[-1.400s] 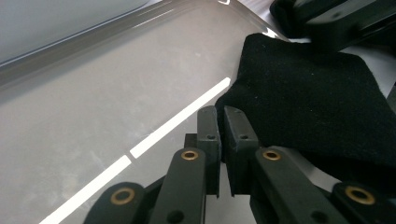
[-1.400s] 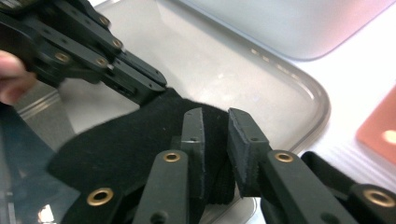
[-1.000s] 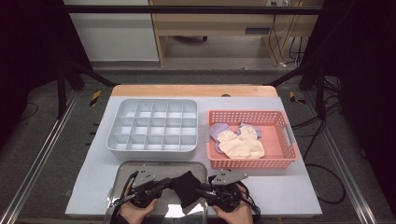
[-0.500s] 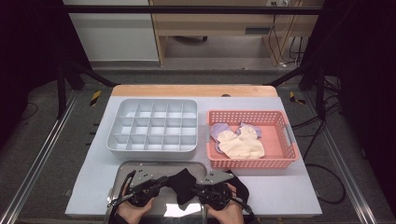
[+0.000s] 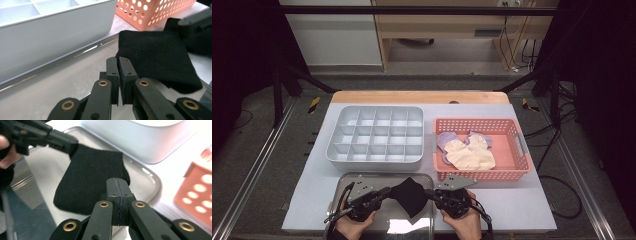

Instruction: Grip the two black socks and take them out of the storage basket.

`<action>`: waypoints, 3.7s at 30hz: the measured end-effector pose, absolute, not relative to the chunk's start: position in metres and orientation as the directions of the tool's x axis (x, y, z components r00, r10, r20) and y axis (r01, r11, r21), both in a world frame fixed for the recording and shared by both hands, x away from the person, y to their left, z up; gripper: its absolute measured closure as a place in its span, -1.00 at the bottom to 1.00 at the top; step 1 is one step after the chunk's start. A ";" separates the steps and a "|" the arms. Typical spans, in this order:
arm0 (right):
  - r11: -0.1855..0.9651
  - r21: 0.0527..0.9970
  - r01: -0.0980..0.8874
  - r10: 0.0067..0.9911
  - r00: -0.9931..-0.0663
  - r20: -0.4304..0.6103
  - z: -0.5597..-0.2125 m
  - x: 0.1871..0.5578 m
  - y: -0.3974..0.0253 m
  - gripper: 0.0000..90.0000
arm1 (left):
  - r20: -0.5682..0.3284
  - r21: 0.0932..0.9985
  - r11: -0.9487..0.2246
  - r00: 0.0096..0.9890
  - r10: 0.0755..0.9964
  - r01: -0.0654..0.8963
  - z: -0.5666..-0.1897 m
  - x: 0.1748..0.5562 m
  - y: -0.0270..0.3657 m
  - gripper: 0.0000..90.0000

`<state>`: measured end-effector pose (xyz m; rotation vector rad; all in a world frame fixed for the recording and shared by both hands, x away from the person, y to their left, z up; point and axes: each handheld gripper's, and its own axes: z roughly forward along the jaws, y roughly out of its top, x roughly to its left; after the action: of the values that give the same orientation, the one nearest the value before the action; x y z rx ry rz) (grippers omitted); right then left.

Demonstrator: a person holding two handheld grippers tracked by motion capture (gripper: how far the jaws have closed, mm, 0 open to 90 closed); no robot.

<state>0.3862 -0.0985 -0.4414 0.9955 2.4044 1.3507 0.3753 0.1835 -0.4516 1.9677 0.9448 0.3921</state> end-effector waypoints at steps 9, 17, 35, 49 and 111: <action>0.409 0.773 0.486 0.668 -0.736 0.110 -0.462 0.398 -0.083 0.97 | -0.084 0.821 -0.332 0.673 0.735 0.465 -0.455 0.374 0.180 0.91; 0.393 0.755 0.525 0.680 -0.718 0.146 -0.460 0.398 -0.085 0.53 | -0.085 0.816 -0.330 0.665 0.742 0.474 -0.456 0.376 0.182 0.91; 0.383 0.809 0.445 0.647 -0.755 0.109 -0.460 0.381 -0.096 0.19 | -0.088 0.826 -0.318 0.665 0.741 0.464 -0.453 0.375 0.184 0.91; 0.468 0.757 0.456 0.629 -0.774 0.077 -0.478 0.377 -0.069 0.90 | -0.086 0.817 -0.328 0.662 0.744 0.475 -0.456 0.377 0.184 0.91; 0.447 0.756 0.479 0.647 -0.756 0.097 -0.437 0.378 -0.112 0.97 | -0.144 0.812 -0.369 0.768 0.624 0.453 -0.463 0.363 0.144 0.84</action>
<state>0.3777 -0.1117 -0.4370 0.9837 2.4910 1.1997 0.3633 0.1439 -0.4626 2.0271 0.8076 0.2322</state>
